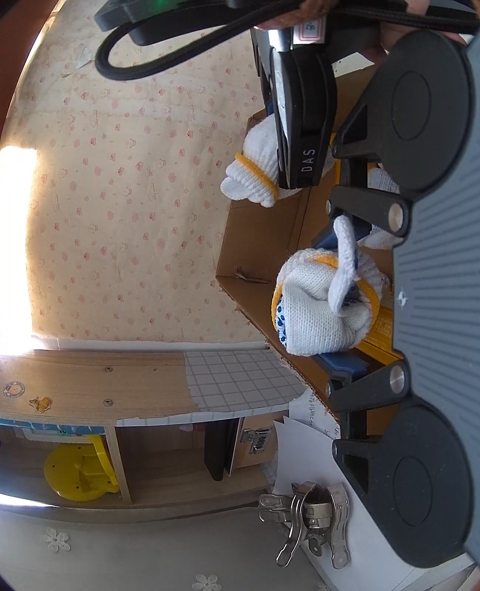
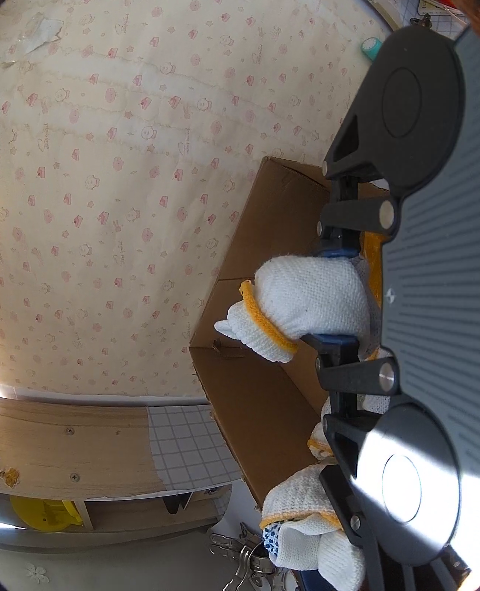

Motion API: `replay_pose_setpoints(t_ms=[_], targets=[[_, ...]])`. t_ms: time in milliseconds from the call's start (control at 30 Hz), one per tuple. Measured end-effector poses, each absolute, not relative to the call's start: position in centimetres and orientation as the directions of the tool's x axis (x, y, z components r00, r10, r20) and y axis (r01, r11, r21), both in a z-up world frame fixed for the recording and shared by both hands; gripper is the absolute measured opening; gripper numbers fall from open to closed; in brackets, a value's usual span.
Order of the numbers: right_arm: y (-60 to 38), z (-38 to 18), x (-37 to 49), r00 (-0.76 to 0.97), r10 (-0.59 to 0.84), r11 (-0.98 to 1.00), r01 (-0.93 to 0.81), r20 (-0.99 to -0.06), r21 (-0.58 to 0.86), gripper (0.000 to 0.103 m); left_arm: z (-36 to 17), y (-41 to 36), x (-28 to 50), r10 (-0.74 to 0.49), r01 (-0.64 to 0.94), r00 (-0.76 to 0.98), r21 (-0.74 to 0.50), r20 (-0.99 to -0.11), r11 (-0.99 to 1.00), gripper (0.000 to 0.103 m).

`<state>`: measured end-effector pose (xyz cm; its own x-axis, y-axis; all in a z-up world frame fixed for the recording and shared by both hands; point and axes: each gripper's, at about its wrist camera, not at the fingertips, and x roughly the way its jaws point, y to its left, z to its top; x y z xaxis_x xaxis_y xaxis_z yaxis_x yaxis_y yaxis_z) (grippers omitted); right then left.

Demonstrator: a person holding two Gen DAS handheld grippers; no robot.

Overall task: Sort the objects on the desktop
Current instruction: 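Open right tool to drop its glove while left tool drops the blue-dotted glove into the box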

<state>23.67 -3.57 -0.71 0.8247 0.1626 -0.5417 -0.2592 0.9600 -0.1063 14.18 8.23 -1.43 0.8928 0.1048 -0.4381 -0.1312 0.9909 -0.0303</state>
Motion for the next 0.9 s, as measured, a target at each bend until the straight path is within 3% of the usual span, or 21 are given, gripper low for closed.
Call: replay_pose_setpoints(t_ms=[67,567,733,900], targets=[[-3.6,-0.6,23.6,0.833,0.152,0.961,-0.250,-0.531,-0.117,0.051,-1.4,8.3,14.2,0.104,-0.131,0.893,-0.032,-0.438,0.991,0.060],[-6.2,0.7,21.3,0.858,0.160,0.970,-0.227,-0.488,-0.082,0.052,-1.0,7.9,14.9,0.094,-0.126,0.888,-0.042,-0.451,0.991,0.066],[-7.0,1.3,20.5,0.866,0.153,0.974,-0.214,-0.475,-0.077,0.052,-0.7,7.2,14.7,0.093,-0.118,0.895,-0.032,-0.437,0.992,0.082],[-7.7,1.5,19.5,0.874,0.152,0.977,-0.205,-0.461,-0.066,0.053,-0.2,7.0,14.2,0.098,-0.120,0.903,-0.026,-0.418,0.992,0.091]])
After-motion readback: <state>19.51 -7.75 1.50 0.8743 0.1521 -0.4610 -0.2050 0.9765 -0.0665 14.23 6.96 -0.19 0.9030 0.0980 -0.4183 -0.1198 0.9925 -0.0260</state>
